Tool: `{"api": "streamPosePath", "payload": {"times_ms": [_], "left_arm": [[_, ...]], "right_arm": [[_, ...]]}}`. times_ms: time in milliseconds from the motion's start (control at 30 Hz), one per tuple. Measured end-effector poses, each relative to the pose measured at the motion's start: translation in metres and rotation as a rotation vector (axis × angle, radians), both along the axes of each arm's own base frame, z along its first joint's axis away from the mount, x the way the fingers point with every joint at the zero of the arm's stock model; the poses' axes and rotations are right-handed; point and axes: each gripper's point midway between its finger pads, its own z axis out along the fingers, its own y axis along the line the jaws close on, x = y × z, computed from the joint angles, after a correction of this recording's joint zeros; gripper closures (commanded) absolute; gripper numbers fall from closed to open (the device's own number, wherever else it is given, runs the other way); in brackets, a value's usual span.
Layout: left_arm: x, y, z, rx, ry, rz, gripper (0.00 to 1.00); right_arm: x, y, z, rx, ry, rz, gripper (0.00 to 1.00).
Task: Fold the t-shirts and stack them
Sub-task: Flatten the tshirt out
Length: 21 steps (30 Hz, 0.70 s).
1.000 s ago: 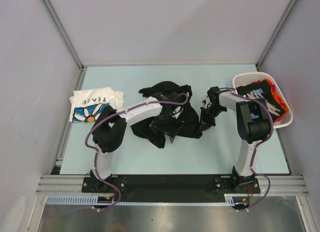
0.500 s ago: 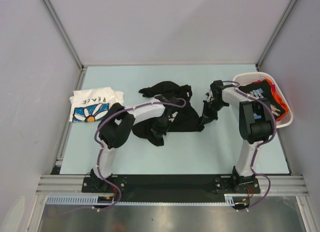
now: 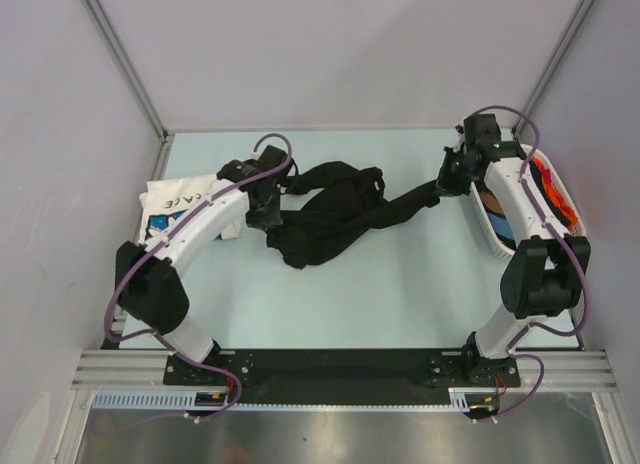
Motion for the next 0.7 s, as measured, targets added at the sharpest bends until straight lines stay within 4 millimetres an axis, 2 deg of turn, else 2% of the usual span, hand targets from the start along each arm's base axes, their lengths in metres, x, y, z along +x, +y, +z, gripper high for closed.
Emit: {"api": "streamPosePath", "payload": {"times_ms": [133, 233, 267, 367, 467, 500, 567, 633, 700], "left_arm": [[0.01, 0.002, 0.035, -0.028, -0.1, 0.058, 1.0], [0.035, -0.002, 0.082, -0.067, -0.249, 0.098, 1.0], [0.042, -0.003, 0.098, -0.083, -0.296, 0.111, 1.0], [0.061, -0.003, 0.161, -0.154, -0.49, 0.155, 1.0], [0.065, 0.003, 0.224, -0.234, -0.664, 0.189, 1.0], [0.065, 0.006, 0.244, -0.254, -0.716, 0.196, 1.0], [0.063, 0.011, 0.279, -0.285, -0.8, 0.203, 1.0], [0.06, 0.018, 0.311, -0.305, -0.886, 0.205, 1.0], [0.051, 0.026, 0.33, -0.305, -0.939, 0.206, 1.0]], "right_arm": [[0.002, -0.01, 0.025, -0.02, -0.076, -0.033, 1.0], [0.006, -0.014, 0.057, -0.027, -0.165, -0.056, 1.0], [0.009, -0.015, 0.072, -0.026, -0.208, -0.064, 1.0], [0.016, -0.018, 0.129, -0.027, -0.374, -0.088, 1.0], [0.014, -0.024, 0.191, -0.033, -0.546, -0.118, 1.0], [0.011, -0.027, 0.216, -0.035, -0.616, -0.131, 1.0], [0.001, -0.03, 0.251, -0.038, -0.716, -0.142, 1.0], [-0.015, -0.033, 0.281, -0.045, -0.808, -0.15, 1.0], [-0.034, -0.036, 0.302, -0.056, -0.873, -0.152, 1.0]]}}
